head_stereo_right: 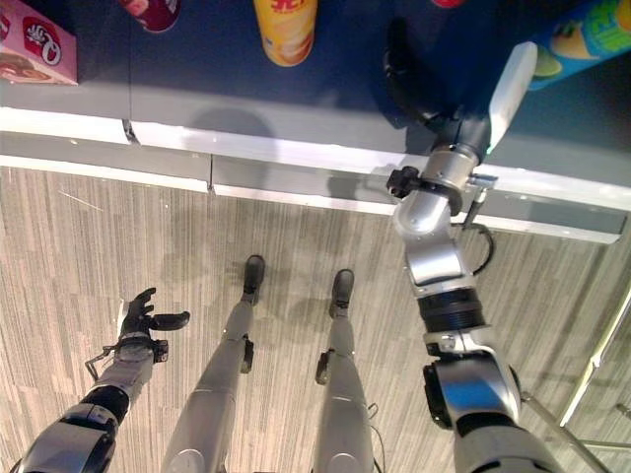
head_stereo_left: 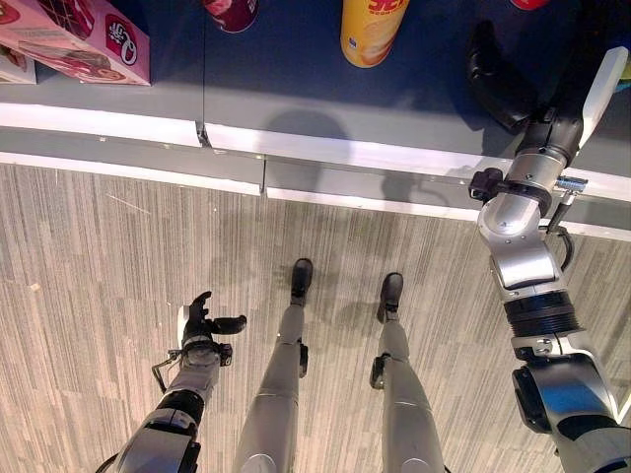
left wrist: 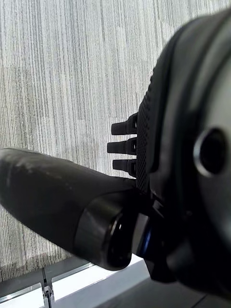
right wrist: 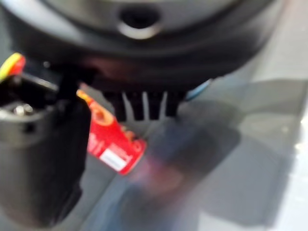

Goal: Put the goods on the table back onto the shelves and tidy them up.

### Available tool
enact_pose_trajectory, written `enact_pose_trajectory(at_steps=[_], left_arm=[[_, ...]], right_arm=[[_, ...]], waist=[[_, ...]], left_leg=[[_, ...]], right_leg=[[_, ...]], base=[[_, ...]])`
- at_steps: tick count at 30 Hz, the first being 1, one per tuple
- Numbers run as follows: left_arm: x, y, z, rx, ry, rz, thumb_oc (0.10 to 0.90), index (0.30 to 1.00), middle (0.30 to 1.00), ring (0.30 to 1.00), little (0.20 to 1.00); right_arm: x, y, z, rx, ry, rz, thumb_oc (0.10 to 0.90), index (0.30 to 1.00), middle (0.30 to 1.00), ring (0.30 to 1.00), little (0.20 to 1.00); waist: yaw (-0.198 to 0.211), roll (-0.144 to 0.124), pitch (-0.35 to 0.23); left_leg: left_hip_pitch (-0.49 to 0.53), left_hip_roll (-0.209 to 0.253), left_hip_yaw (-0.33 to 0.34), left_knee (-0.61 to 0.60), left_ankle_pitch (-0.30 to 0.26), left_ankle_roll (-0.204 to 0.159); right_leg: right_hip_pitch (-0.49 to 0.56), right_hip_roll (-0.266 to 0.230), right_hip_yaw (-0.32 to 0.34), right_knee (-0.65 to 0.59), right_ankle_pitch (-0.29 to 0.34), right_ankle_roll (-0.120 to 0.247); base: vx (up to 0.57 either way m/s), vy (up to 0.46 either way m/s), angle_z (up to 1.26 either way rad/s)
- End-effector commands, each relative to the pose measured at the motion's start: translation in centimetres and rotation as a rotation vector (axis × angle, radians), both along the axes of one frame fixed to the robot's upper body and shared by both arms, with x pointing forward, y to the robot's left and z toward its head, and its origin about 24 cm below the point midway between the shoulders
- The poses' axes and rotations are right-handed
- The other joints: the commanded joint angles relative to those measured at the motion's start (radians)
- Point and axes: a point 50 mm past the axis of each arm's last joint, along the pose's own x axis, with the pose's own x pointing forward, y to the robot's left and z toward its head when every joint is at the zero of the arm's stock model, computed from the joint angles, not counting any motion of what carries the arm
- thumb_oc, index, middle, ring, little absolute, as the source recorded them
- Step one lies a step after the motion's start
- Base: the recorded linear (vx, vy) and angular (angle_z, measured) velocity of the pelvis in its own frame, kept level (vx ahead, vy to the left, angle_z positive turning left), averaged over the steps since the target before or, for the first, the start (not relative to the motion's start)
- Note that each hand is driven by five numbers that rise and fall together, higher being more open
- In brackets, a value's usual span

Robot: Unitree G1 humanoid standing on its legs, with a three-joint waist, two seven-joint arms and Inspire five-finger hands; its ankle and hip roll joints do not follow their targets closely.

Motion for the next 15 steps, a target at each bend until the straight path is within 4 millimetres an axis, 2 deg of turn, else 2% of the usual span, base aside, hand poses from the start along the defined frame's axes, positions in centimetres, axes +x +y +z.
enact_pose_trajectory(at_steps=[1, 15], left_arm=[[-5.9, 2.6, -4.1, 0.038, 0.206, 0.084, 0.8, 0.9, 0.9, 0.9, 0.9], [-6.8, 2.7, -4.6, 0.032, 0.223, 0.066, 0.8, 0.9, 0.9, 0.9, 0.9]], right_arm=[[-0.5, -1.2, 0.6, -0.004, -0.056, -0.048, 0.8, 0.9, 0.9, 0.9, 0.9], [1.0, -2.5, 1.9, 0.055, -0.015, -0.074, 0.8, 0.9, 0.9, 0.9, 0.9]], waist=[[0.017, -0.001, -0.14], [0.041, 0.006, -0.157]], left_leg=[[0.066, 0.026, 0.019, -0.083, -0.063, -0.049], [0.093, 0.023, 0.004, -0.093, -0.058, -0.053]], right_leg=[[0.045, -0.014, 0.017, 0.049, -0.113, 0.053], [0.077, -0.016, 0.007, 0.059, -0.127, 0.051]], base=[[0.0, 0.0, 0.0], [0.01, -0.007, 0.01]])
